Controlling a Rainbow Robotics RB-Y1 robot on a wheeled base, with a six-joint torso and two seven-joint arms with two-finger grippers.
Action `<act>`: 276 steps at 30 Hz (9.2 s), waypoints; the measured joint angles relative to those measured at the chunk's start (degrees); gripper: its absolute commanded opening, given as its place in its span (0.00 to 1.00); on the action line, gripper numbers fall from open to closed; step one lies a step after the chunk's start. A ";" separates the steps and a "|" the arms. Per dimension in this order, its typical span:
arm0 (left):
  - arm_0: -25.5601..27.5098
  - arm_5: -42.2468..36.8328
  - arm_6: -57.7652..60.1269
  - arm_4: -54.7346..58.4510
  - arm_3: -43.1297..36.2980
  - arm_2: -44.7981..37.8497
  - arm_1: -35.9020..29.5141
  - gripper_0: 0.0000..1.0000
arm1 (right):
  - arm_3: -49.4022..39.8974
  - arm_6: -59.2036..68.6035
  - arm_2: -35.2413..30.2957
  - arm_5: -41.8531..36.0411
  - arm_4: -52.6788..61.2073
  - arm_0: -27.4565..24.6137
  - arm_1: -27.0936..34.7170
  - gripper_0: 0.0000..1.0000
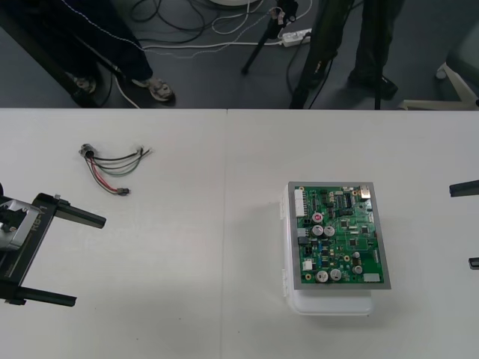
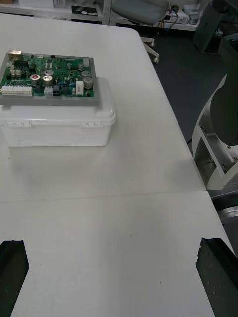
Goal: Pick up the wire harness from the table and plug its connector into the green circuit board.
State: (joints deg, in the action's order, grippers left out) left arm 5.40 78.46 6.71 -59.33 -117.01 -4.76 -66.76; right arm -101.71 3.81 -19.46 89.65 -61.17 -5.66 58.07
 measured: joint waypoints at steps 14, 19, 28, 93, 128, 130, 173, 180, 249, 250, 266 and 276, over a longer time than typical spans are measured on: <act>0.00 0.00 0.00 0.00 0.00 0.00 0.00 1.00 | 0.00 0.00 0.00 0.00 0.00 0.00 0.00 1.00; 0.00 0.00 0.00 0.00 0.00 0.00 0.00 1.00 | 0.00 0.00 0.00 0.00 0.00 0.00 0.00 1.00; 0.00 0.00 0.00 0.00 0.00 0.00 0.00 1.00 | 0.00 0.00 0.00 0.00 0.00 0.00 0.00 1.00; 0.82 0.35 0.00 -2.17 0.03 0.89 3.58 1.00 | 0.02 0.00 0.00 0.00 0.00 0.01 0.04 1.00; -22.17 1.52 -0.09 -26.57 20.06 12.57 5.57 1.00 | 2.42 0.00 2.68 0.01 4.72 -1.75 -0.18 1.00; -23.89 1.53 -0.10 -27.64 21.57 13.38 6.29 1.00 | 2.73 0.00 2.68 0.01 5.71 -1.75 -0.23 1.00; -50.93 -3.14 -29.13 -51.15 57.23 27.60 17.10 1.00 | 12.32 0.00 5.27 0.00 14.12 6.68 -7.34 1.00; -51.82 -7.23 -38.09 -58.56 57.82 27.60 18.38 1.00 | 12.31 0.00 6.35 0.00 15.69 6.79 -7.34 1.00; -57.99 -37.46 -57.23 -71.96 83.96 39.61 28.43 1.00 | 12.08 -19.54 16.65 0.00 20.52 6.96 -2.92 1.00; -57.99 -37.55 -57.22 -71.97 84.00 39.85 28.57 1.00 | 12.08 -19.54 16.65 0.00 20.52 6.96 -2.92 1.00; -57.99 -38.19 -57.07 -74.11 84.48 40.02 29.91 1.00 | 12.08 -22.58 16.65 0.00 20.58 6.96 -2.91 1.00; -57.99 -38.54 -56.94 -75.94 84.51 40.02 29.91 0.83 | 12.08 -22.58 16.65 0.00 20.58 6.96 -2.91 1.00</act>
State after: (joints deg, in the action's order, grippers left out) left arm -52.59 39.92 -50.24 -135.27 -32.50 35.26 -36.85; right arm -89.63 -18.77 -2.81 89.65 -40.59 1.31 55.15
